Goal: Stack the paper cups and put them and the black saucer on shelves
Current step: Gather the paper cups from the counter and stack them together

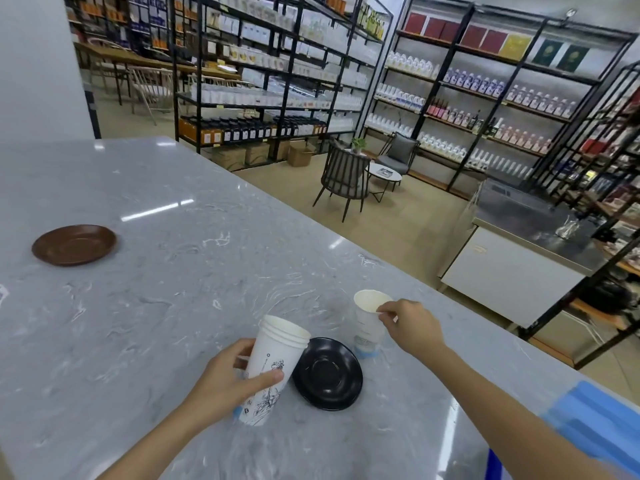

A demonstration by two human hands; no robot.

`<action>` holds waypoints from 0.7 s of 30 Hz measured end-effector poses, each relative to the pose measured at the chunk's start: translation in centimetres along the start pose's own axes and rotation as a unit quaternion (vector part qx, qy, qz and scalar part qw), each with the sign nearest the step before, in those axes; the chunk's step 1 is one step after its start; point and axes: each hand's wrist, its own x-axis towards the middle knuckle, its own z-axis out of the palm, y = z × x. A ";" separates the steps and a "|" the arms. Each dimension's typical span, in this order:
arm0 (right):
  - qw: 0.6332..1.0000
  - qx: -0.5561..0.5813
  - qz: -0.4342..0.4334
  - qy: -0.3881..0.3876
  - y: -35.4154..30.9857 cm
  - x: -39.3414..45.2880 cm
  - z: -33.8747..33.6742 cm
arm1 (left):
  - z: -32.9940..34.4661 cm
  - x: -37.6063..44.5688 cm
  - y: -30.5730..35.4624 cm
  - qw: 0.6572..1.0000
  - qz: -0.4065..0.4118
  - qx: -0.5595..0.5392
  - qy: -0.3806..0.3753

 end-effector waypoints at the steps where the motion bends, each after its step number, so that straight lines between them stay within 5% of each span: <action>1: 1.000 0.000 -0.012 0.006 -0.3 -0.3 -0.7 | 0.0 -0.1 0.1 1.000 -0.001 0.002 -0.003; 13: 0.974 0.088 -0.145 0.151 -5.6 -7.4 -12.0 | 1.2 -3.1 3.1 0.999 0.039 0.033 -0.014; 21: 0.950 0.163 -0.204 0.171 -7.6 -11.6 -13.2 | 1.7 -6.2 5.2 0.996 0.088 0.022 -0.011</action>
